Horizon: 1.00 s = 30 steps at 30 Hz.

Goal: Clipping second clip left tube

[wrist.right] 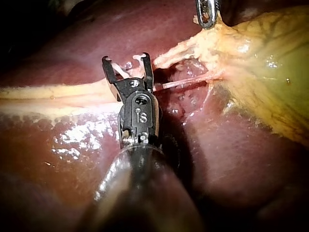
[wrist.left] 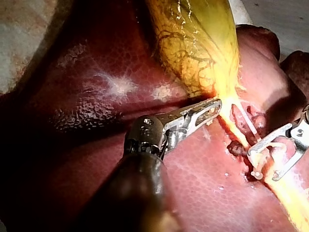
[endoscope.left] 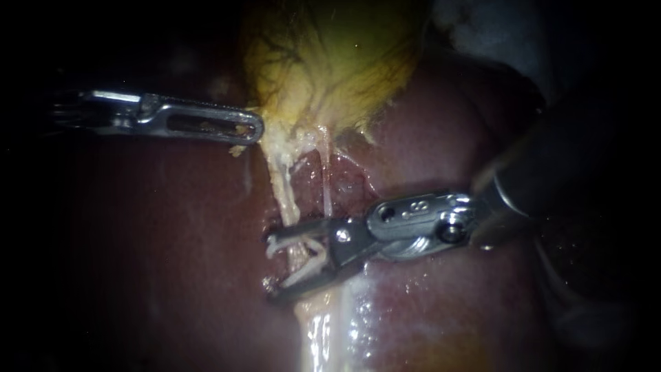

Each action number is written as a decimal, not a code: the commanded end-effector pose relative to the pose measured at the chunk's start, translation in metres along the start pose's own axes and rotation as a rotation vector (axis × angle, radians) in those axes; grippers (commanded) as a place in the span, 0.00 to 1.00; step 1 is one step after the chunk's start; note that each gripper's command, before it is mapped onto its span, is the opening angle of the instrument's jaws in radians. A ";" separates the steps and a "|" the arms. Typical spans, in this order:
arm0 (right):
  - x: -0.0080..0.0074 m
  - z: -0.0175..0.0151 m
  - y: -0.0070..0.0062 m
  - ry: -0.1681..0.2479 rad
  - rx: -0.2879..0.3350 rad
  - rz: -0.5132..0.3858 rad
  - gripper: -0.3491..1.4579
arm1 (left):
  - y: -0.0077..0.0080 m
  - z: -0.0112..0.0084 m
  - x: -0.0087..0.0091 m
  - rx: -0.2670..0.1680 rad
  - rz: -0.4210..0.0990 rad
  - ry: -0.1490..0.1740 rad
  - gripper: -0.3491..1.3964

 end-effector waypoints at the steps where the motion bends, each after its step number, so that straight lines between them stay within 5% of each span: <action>1: -0.0001 -0.0003 0.0000 0.003 0.002 0.004 0.48 | 0.0000 -0.0003 -0.0001 -0.002 0.005 -0.006 0.00; 7: -0.0008 -0.0008 0.0007 0.005 0.004 0.037 0.48 | -0.0004 -0.0020 -0.0010 -0.007 0.010 -0.019 0.00; 22: -0.0042 -0.0007 0.0042 0.033 0.013 0.212 0.48 | -0.0007 -0.0021 -0.0010 -0.010 0.009 -0.021 0.00; 30: -0.0054 -0.0001 0.0056 0.083 0.050 0.343 0.48 | -0.0007 -0.0022 -0.0009 -0.011 0.009 -0.021 0.00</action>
